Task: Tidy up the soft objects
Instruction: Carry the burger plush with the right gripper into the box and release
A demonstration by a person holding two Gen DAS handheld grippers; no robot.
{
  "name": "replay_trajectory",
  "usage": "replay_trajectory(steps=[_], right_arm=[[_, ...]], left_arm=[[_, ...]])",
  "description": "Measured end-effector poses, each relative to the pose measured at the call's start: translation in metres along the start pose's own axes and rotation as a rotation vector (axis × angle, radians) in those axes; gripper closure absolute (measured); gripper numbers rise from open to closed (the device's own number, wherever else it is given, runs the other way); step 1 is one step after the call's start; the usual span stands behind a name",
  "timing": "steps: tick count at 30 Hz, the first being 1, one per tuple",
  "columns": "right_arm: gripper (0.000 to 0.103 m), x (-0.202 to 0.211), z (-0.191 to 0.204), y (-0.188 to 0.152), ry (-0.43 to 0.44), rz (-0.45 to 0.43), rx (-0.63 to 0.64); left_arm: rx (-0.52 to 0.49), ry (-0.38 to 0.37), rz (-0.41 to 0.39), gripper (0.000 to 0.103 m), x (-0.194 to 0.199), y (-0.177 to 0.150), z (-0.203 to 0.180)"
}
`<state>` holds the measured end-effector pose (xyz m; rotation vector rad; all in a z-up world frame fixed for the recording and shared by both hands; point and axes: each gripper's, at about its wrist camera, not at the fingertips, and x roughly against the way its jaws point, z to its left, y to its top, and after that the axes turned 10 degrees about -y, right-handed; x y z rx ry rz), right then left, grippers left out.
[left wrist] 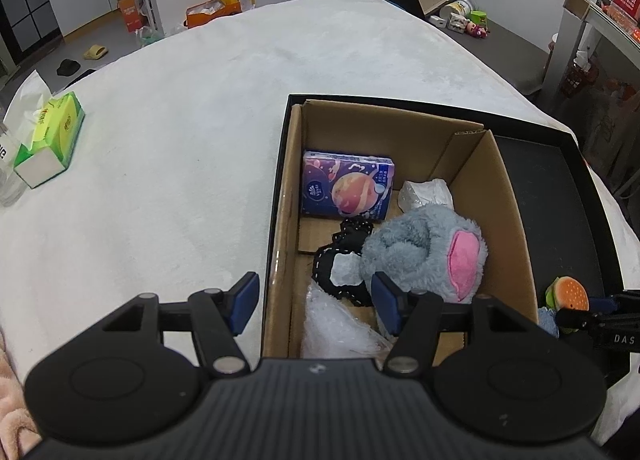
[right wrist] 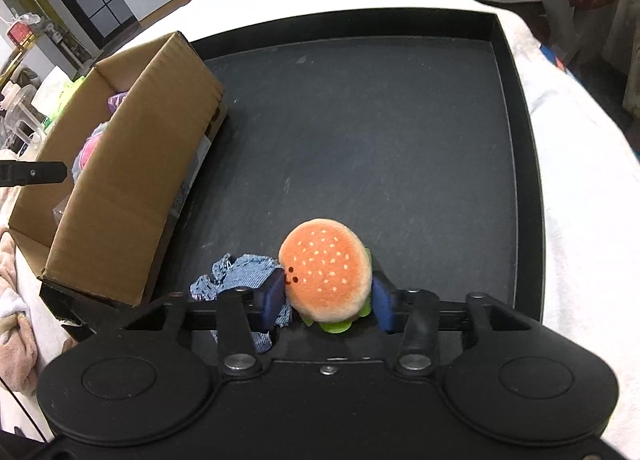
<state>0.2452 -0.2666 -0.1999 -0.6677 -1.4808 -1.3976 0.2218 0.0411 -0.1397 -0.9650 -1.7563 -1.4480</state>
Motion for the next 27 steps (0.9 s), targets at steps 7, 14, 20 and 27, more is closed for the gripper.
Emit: replay_trajectory(steps=[7, 14, 20, 27], right_arm=[[0.061, 0.018, 0.001, 0.007, -0.015, -0.037, -0.01], [0.061, 0.041, 0.01, 0.022, -0.012, -0.101, -0.003], [0.061, 0.06, 0.028, 0.037, 0.014, -0.157, 0.006], [0.061, 0.073, 0.057, 0.048, 0.057, -0.189, 0.043]], left_arm=[[0.004, -0.014, -0.015, 0.043, 0.005, -0.002, 0.004], [0.012, -0.038, -0.036, 0.043, 0.013, -0.004, 0.009], [0.015, -0.065, -0.055, 0.043, 0.021, -0.009, 0.015], [0.014, -0.093, -0.071, 0.043, 0.026, -0.015, 0.022]])
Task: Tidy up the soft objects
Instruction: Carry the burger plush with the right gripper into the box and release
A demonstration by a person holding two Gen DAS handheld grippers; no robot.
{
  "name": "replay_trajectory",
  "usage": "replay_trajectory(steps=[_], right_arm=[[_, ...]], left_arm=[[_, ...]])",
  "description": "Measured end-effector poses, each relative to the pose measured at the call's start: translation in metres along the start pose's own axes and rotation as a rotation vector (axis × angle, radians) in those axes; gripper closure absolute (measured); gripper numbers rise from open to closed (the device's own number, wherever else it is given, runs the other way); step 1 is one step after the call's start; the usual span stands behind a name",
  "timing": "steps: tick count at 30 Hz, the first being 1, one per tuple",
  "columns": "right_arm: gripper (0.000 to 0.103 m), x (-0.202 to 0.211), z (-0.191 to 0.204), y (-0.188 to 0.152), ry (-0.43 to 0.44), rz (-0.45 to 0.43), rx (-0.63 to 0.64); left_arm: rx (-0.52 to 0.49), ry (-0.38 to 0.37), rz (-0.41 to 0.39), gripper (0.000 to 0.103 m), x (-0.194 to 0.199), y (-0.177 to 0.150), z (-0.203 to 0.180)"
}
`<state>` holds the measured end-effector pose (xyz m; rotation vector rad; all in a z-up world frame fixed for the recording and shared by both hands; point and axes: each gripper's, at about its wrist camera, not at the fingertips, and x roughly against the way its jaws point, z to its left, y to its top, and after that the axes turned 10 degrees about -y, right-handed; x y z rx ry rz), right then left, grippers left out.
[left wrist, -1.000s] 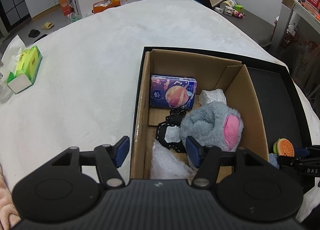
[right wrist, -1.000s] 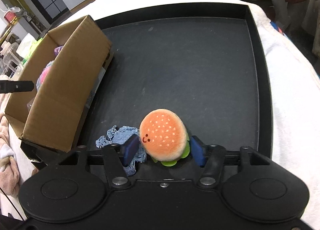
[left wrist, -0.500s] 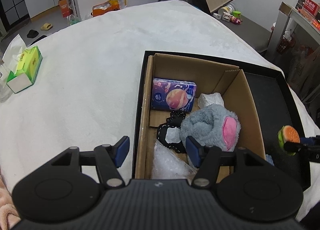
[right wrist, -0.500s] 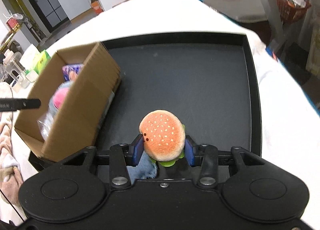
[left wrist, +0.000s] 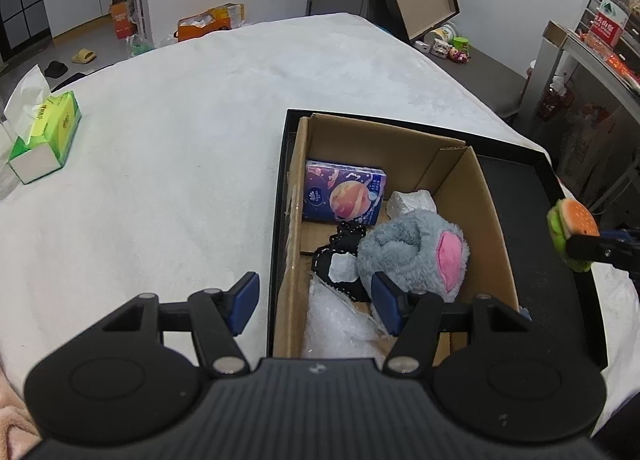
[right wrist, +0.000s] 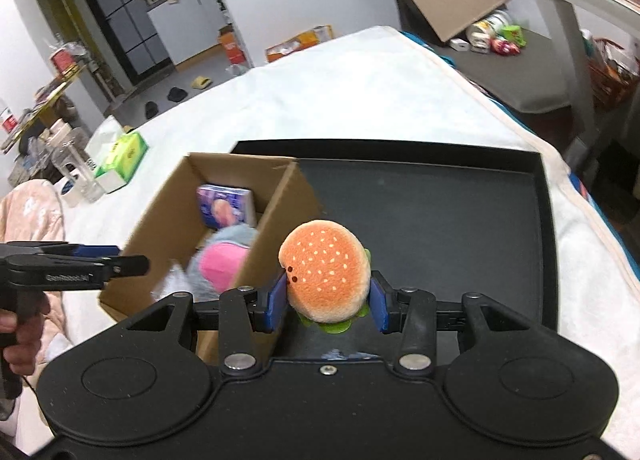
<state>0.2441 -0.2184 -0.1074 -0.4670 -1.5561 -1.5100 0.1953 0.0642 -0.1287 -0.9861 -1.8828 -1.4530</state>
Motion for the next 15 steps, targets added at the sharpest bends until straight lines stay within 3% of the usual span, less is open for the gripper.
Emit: replay_trajectory(steps=[12, 15], right_arm=[[0.061, 0.005, 0.044, 0.01, 0.038, -0.007, 0.068], [0.061, 0.004, 0.055, 0.009, 0.048, -0.004, 0.08]], left_arm=[[0.041, -0.055, -0.001, 0.046, 0.004, -0.011, 0.017], [0.044, -0.079, -0.009, 0.052, 0.006, -0.013, 0.018]])
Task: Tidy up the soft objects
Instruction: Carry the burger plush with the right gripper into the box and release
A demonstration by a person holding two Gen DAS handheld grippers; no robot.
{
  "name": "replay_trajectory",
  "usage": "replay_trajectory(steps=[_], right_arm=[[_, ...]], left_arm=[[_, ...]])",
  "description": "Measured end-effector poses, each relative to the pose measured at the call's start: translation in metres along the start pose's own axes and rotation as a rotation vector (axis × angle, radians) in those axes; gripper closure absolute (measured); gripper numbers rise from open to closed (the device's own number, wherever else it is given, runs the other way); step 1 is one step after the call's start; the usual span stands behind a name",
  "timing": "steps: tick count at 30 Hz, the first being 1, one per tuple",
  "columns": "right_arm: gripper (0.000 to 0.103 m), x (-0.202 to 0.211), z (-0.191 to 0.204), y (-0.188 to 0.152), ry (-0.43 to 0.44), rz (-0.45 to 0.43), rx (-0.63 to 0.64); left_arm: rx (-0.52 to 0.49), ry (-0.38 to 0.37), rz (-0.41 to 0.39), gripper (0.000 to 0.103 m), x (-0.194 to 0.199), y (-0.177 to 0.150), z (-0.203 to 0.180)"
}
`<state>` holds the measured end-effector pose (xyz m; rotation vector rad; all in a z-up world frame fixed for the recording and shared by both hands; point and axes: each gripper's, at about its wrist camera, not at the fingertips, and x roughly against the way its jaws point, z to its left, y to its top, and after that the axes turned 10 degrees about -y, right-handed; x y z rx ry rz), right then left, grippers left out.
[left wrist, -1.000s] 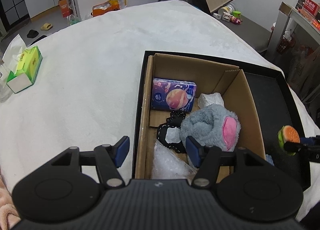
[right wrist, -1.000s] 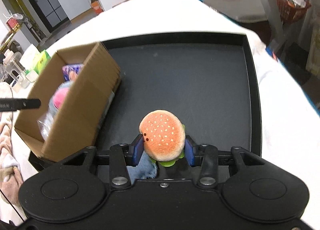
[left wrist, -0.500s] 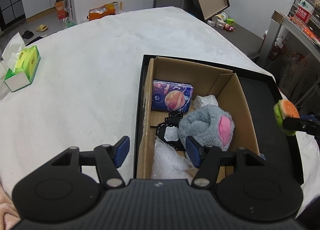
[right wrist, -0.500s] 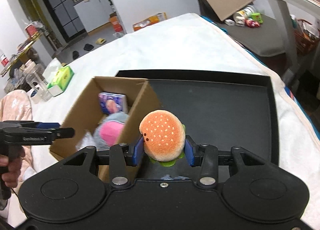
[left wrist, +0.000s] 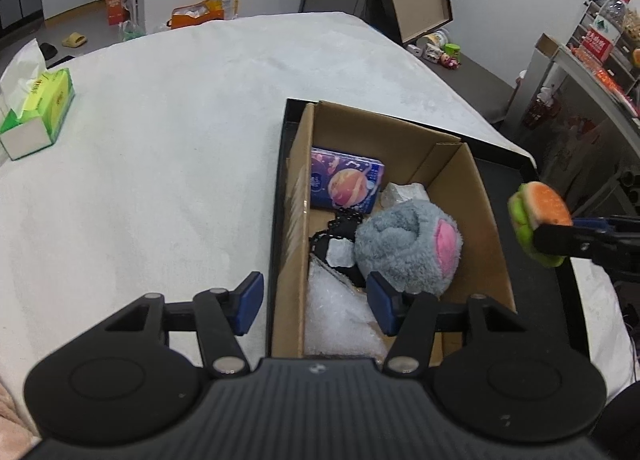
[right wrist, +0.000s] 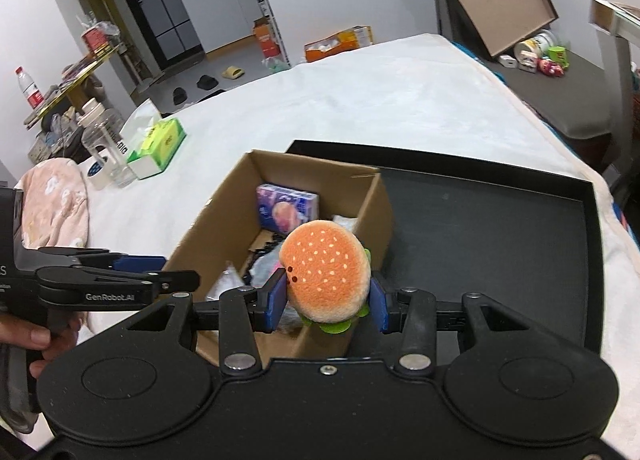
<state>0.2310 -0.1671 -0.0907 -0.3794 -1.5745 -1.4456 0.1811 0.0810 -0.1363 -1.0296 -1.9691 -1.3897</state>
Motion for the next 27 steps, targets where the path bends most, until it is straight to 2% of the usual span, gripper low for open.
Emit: replay_trajectory(steps=[2, 8, 22, 27], right_arm=[[0.061, -0.001, 0.008, -0.001, 0.011, 0.006, 0.01], [0.06, -0.005, 0.029, -0.003, 0.042, 0.013, 0.04], [0.06, -0.018, 0.054, -0.009, 0.064, 0.052, 0.078], [0.053, -0.024, 0.058, -0.011, 0.053, 0.061, 0.087]], left_arm=[[0.0, -0.014, 0.004, 0.06, -0.001, -0.002, 0.001], [0.004, -0.028, 0.007, 0.073, 0.0, -0.005, 0.003], [0.012, -0.023, 0.004, 0.088, 0.002, -0.01, 0.012], [0.014, -0.025, 0.003, 0.09, 0.002, -0.01, 0.015]])
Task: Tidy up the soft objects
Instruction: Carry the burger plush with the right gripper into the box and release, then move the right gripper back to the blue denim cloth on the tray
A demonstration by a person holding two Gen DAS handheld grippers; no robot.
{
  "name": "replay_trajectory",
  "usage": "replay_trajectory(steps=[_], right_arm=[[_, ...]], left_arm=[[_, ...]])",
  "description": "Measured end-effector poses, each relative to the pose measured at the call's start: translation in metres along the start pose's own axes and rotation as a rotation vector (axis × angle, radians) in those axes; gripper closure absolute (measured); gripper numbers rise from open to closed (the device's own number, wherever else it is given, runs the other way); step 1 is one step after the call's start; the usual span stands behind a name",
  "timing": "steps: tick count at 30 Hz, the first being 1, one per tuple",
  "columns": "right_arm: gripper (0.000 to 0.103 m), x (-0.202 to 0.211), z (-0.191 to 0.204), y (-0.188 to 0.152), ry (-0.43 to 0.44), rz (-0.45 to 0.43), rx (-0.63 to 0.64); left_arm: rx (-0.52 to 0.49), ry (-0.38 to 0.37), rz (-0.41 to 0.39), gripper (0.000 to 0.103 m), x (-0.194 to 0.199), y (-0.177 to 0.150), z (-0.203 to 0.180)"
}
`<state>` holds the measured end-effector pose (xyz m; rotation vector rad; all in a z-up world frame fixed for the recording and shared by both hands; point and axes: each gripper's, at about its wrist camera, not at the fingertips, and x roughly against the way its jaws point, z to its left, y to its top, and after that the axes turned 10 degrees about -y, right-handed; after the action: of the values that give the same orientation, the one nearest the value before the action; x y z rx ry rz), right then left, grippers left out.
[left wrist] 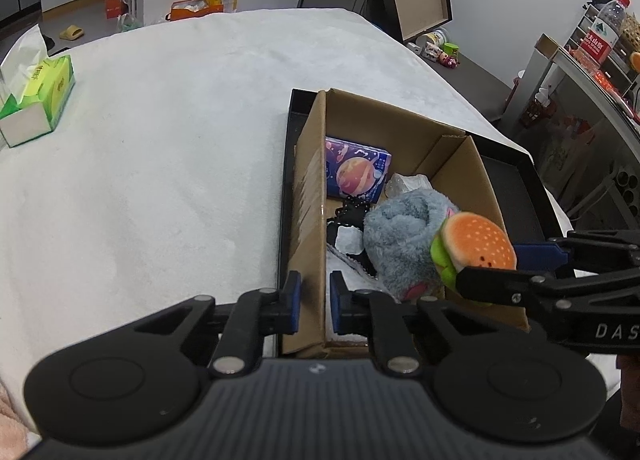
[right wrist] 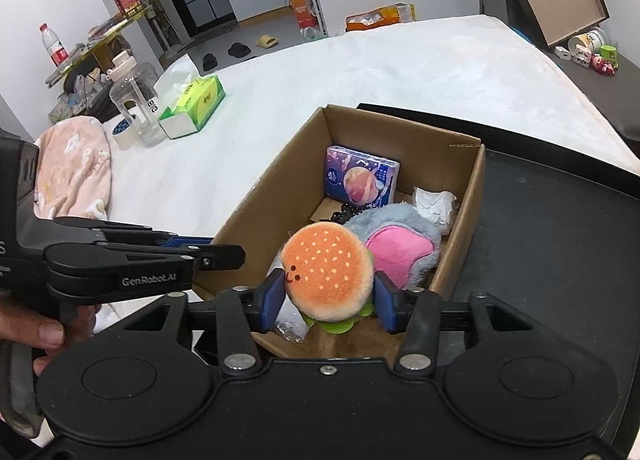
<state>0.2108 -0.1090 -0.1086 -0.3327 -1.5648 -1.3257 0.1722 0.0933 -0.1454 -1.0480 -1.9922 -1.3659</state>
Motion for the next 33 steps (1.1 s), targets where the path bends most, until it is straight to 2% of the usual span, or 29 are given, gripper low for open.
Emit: replay_trajectory(steps=[8, 33], right_arm=[[0.044, 0.007, -0.01, 0.0, -0.026, -0.015, -0.021], [0.042, 0.031, -0.073, -0.029, -0.121, -0.02, -0.137]], left_arm=[[-0.001, 0.003, 0.002, 0.093, 0.0, 0.0, 0.002], [-0.02, 0.063, 0.024, 0.093, -0.002, 0.004, -0.013]])
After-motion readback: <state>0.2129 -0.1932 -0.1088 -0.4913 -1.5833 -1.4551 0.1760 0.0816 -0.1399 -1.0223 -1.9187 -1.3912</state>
